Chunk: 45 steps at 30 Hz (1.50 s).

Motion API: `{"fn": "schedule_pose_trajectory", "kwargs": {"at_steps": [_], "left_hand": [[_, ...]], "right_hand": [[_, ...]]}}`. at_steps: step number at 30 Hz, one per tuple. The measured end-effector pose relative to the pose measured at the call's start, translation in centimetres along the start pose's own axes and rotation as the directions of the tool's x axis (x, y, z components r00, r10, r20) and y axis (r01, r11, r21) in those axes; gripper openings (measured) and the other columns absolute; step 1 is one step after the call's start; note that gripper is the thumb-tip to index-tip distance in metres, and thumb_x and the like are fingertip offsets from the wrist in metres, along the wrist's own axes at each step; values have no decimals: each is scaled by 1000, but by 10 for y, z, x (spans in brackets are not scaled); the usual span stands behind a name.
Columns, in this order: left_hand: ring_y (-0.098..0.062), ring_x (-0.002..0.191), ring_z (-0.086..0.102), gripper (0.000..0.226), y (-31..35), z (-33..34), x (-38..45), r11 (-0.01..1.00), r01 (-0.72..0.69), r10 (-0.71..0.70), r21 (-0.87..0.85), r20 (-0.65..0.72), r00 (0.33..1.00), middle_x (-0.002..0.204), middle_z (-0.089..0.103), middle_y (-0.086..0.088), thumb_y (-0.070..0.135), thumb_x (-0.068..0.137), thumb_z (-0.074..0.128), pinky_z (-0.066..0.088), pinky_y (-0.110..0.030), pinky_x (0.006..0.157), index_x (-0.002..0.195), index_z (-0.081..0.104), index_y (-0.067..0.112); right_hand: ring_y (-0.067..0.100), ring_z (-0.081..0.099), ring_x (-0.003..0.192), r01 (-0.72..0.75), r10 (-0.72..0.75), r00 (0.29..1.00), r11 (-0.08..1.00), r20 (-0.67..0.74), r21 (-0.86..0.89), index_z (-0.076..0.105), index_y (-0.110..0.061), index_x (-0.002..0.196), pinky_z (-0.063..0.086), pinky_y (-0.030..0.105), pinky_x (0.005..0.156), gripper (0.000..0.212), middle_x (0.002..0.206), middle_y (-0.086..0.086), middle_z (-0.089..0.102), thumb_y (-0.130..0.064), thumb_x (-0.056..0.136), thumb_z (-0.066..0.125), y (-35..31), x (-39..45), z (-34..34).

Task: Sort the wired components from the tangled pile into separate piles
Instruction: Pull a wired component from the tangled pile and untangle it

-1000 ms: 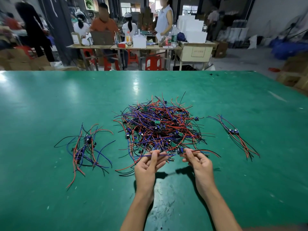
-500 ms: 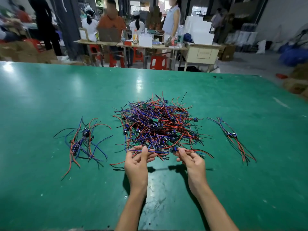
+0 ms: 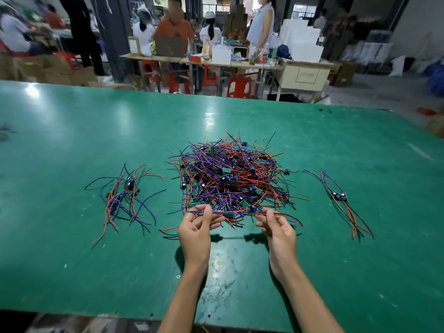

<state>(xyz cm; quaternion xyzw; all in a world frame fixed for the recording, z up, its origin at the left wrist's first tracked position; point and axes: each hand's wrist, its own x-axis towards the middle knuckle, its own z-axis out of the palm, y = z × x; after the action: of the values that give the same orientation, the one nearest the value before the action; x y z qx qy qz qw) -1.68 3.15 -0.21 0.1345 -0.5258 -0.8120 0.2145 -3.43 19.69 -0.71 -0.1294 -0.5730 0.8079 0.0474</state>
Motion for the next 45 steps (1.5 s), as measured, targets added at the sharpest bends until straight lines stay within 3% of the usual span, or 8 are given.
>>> {"fn": "schedule_pose_trajectory", "kwargs": {"at_steps": [4, 8, 11, 18, 29, 34, 39, 45], "left_hand": [[-33, 81, 76, 25, 4, 2, -1, 997, 73, -73, -9, 71, 995, 87, 77, -18, 25, 99, 59, 60, -26, 67, 104, 66, 1], [-25, 87, 76, 33, 11, -9, -4, 972, 200, -153, -126, 307, 939, 104, 75, -21, 20, 85, 73, 58, -24, 75, 112, 63, 4], [-28, 92, 75, 37, 10, -11, -6, 988, 150, -129, -19, 410, 903, 107, 75, -20, 9, 78, 81, 57, -26, 80, 112, 67, 5], [-34, 94, 75, 21, 3, -4, -7, 984, 171, -156, -53, 216, 964, 98, 77, -20, 16, 85, 73, 59, -23, 75, 103, 74, 4], [-31, 107, 72, 20, 6, -13, -4, 976, 191, -148, -105, 323, 935, 110, 74, -20, 14, 81, 76, 57, -24, 85, 101, 77, 12], [-31, 102, 73, 19, 6, -12, -2, 966, 226, -185, -123, 278, 943, 105, 75, -22, 19, 79, 79, 58, -23, 81, 96, 79, 11], [-30, 92, 76, 40, 6, -10, -3, 963, 242, -211, -123, 220, 952, 99, 75, -24, 27, 74, 81, 59, -23, 75, 105, 73, 3], [-28, 104, 73, 43, 8, -14, -6, 983, 176, -139, -44, 440, 887, 111, 74, -19, 3, 77, 76, 57, -25, 84, 119, 65, 3]], "right_hand": [[5, 69, 72, 25, -24, 999, 999, 24, -35, 69, -11, 105, 46, 28, 79, 24, 87, 1, 79, -32, 95, 64, 2, 1, -2], [8, 66, 67, -8, 6, 998, 1000, 63, 29, 65, -10, 103, 47, 28, 78, 32, 83, 4, 77, -38, 88, 63, 1, 3, -7], [10, 65, 67, 6, -5, 996, 1000, 94, -8, 61, -10, 107, 47, 29, 78, 35, 86, 10, 78, -42, 92, 61, 3, 4, -7], [11, 68, 81, 30, -33, 993, 999, 115, 24, 66, -7, 106, 49, 25, 81, 32, 90, 7, 78, -34, 88, 64, 3, 0, -10], [5, 69, 85, 68, -67, 990, 998, 121, -3, 72, -13, 105, 47, 29, 88, 28, 96, 3, 78, -30, 85, 63, 1, -7, -9], [7, 69, 85, 44, -46, 993, 999, 107, 24, 72, -11, 108, 47, 30, 87, 29, 96, 5, 79, -31, 88, 65, 2, -7, -8], [5, 68, 77, 18, -20, 997, 999, 79, 30, 71, -9, 106, 46, 28, 82, 32, 94, 5, 79, -35, 88, 67, 0, -8, -6], [8, 71, 76, -49, 35, 994, 990, 107, 130, 68, -12, 100, 47, 26, 78, 26, 86, 0, 77, -34, 87, 63, -8, -8, -9]]}}
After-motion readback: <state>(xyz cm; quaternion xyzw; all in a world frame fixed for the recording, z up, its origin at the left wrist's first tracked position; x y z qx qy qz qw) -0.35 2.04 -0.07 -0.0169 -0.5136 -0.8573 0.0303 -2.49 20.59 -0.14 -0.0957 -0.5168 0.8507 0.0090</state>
